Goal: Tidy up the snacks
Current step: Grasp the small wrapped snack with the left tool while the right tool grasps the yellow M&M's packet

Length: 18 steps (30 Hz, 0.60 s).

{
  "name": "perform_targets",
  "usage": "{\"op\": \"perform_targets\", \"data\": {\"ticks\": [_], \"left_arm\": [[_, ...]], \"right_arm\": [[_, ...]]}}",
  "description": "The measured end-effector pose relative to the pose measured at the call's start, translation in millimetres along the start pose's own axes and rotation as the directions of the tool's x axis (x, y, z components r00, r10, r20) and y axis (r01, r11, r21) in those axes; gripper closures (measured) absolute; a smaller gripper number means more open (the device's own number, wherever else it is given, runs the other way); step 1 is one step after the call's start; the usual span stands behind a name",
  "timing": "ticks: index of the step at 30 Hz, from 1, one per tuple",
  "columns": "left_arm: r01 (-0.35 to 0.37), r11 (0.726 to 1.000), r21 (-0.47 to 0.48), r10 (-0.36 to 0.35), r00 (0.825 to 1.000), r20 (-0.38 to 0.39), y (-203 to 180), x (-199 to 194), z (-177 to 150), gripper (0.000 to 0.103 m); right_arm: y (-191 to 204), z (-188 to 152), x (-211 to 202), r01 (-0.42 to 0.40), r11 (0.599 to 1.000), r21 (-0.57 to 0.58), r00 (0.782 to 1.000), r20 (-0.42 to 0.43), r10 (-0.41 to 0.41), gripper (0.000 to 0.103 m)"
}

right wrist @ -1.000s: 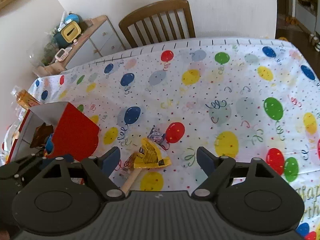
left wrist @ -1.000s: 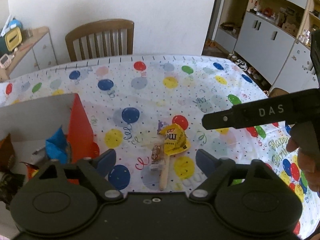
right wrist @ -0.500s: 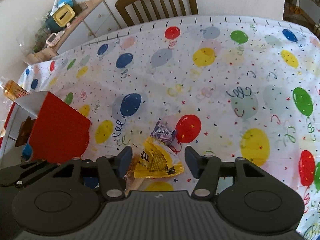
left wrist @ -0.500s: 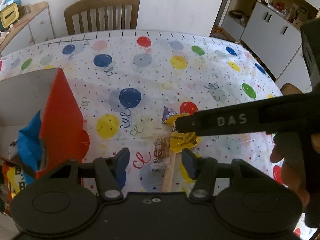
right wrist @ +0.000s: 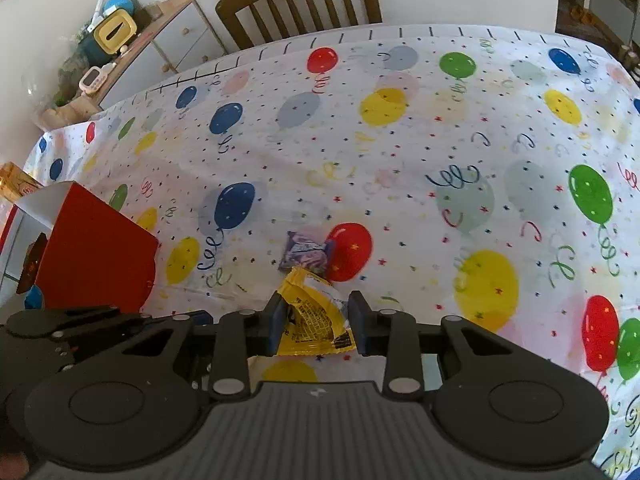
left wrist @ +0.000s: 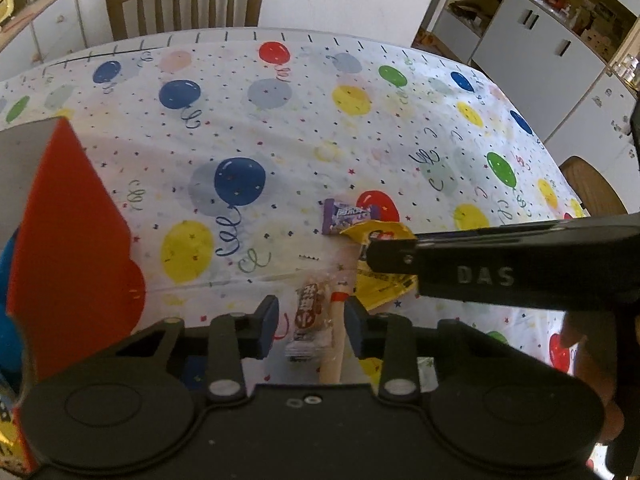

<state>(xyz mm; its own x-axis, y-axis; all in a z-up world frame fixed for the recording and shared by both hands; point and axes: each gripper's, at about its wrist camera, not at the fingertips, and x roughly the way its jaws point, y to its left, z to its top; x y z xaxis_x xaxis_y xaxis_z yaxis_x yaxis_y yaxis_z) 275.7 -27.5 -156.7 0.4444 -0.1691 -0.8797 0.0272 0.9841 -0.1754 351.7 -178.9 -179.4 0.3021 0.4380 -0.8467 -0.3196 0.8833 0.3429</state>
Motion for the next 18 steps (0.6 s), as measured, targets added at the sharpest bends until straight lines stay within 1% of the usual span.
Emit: {"op": "perform_targets", "data": {"ticks": [4,6,10,12,18], "left_arm": [[0.01,1.0,0.001,-0.01,1.0,-0.016,0.1,7.3,1.7,0.077],[0.028,1.0,-0.004,-0.028,0.999,-0.017,0.3,8.3,2.7,0.083],[0.039,0.999,-0.003,-0.039,0.999,-0.017,-0.6,8.7,3.9,0.084],[0.044,0.999,-0.014,-0.044,0.999,-0.016,1.1,8.1,3.6,0.086],[0.071,0.996,-0.056,-0.072,0.997,-0.007,9.0,2.3,1.0,0.087]], "right_arm": [[-4.7,-2.8,-3.3,-0.01,1.0,0.01,1.0,-0.001,0.011,0.07],[-5.6,-4.8,-4.6,-0.016,1.0,0.011,1.0,-0.002,0.016,0.07],[-6.8,-10.6,-8.5,-0.019,1.0,0.016,1.0,-0.001,0.019,0.07],[-7.3,-14.2,-11.3,-0.022,1.0,0.021,1.0,-0.001,0.022,0.07],[-4.1,-26.3,-21.4,-0.028,0.999,0.016,1.0,0.003,0.028,0.07]]}}
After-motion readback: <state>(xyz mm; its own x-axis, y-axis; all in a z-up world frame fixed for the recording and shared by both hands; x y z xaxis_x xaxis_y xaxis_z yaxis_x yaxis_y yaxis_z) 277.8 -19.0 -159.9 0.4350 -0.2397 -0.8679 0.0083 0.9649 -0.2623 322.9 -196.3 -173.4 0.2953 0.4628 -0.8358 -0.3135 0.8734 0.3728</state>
